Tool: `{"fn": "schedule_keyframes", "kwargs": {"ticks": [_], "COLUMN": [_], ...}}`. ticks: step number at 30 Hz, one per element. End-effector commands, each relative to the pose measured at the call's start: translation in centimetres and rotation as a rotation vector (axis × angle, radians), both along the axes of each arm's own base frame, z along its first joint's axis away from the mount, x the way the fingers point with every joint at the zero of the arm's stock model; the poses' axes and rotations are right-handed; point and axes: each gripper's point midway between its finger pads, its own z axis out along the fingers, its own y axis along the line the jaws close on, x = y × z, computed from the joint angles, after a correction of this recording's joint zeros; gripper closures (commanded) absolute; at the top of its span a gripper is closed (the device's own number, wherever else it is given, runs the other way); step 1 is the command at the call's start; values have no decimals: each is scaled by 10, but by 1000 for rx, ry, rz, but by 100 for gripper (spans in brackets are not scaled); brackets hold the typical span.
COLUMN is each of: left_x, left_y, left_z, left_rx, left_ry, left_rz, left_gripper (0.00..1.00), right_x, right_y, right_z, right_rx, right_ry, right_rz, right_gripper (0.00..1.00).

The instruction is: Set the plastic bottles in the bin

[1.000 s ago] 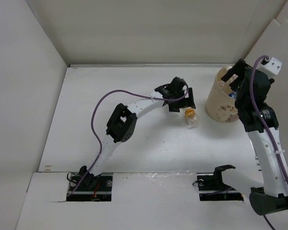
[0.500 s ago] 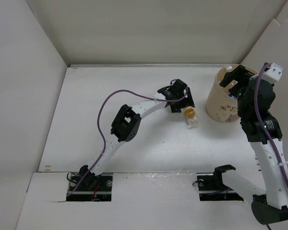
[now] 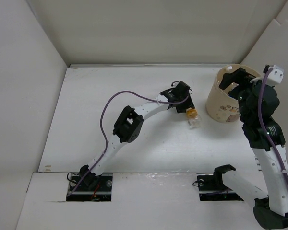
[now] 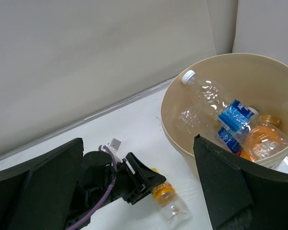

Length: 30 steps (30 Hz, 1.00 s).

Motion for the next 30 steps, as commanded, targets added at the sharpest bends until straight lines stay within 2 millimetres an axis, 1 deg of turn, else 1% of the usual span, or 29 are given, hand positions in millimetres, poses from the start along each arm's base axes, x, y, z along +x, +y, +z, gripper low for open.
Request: {"fn": "schedule_keyframes", "kwargs": {"ticks": [1, 3, 4, 5, 6, 7, 8, 9, 10, 11, 12, 13, 14, 15, 16, 17, 18, 19, 20, 21, 22, 23, 24, 25, 26, 27, 28, 29, 30], "left_x": [2, 4, 3, 8, 7, 9, 3, 0, -3, -7, -7, -12, -14, -18, -22, -23, -31, -35, -38, -47, -49, -52, -56, -61, -64, -64, -68, -68, -70], "left_y": [21, 29, 39, 49, 57, 63, 81, 89, 96, 115, 127, 134, 149, 160, 167, 175, 184, 189, 193, 199, 205, 207, 207, 210, 210, 210, 211, 211, 213], "left_z": [9, 24, 43, 52, 62, 108, 97, 109, 121, 148, 161, 174, 214, 217, 229, 243, 268, 278, 288, 302, 314, 321, 325, 339, 343, 343, 348, 348, 353], "left_rx": [81, 104, 109, 133, 141, 91, 150, 148, 143, 118, 125, 113, 65, 72, 83, 74, 55, 55, 58, 40, 35, 28, 19, -7, -21, -14, -28, -22, -29], "left_ry": [-38, -99, -134, -183, -217, -297, -319, -353, -386, -438, -484, -518, -588, -603, -645, -674, -716, -738, -768, -789, -806, -814, -825, -845, -850, -856, -863, -869, -876], "left_rz": [57, 47, 56, 82, 87, 106, 104, 100, 99, 118, 106, 99, 119, 107, 86, 84, 84, 79, 70, 57, 56, 59, 40, 40, 30, 25, 18, 13, 16], "left_gripper": [100, 100, 100, 100, 100, 100, 100, 100, 100, 100, 100, 100, 100, 100, 100, 100, 100, 100, 100, 100, 100, 100, 100, 100, 100, 100, 100, 100, 100], "right_x": [0, 7, 7, 12, 12, 16, 20, 18, 24, 28, 26, 29, 30, 28, 26, 23, 23, 15, 16, 14, 9, 3, 2, -3, -8, -16, -18, -19, -27], "right_y": [10, 23, 27, 39, 45, 52, 58, 68, 74, 80, 91, 99, 109, 117, 133, 140, 148, 161, 167, 176, 190, 197, 204, 209, 217, 226, 232, 237, 245], "right_z": [10, 4, 6, -2, 2, 1, -4, -1, -7, -9, -11, -16, -19, -20, -17, -21, -23, -22, -21, -22, -25, -22, -23, -19, -21, -19, -19, -22, -20], "right_rx": [-8, -34, -32, -46, -44, -53, -54, -62, -62, -62, -73, -91, -99, -98, -99, -99, -99, -101, -105, -105, -117, -121, -122, -126, -126, -128, -138, -134, -134], "right_ry": [-48, -24, -33, -11, -25, -25, -11, -24, -12, -7, -9, -8, -13, -23, -52, -58, -67, -85, -105, -109, -125, -144, -150, -169, -172, -188, -198, -190, -204], "right_rz": [47, 110, 136, 196, 228, 264, 296, 353, 378, 404, 470, 517, 569, 617, 709, 757, 803, 884, 914, 962, 1043, 1081, 1116, 1147, 1199, 1240, 1267, 1282, 1313], "right_gripper": [0, 0, 0, 0, 0, 0, 0, 0, 0, 0, 0, 0, 0, 0, 0, 0, 0, 0, 0, 0, 0, 0, 0, 0, 0, 0, 0, 0, 0]}}
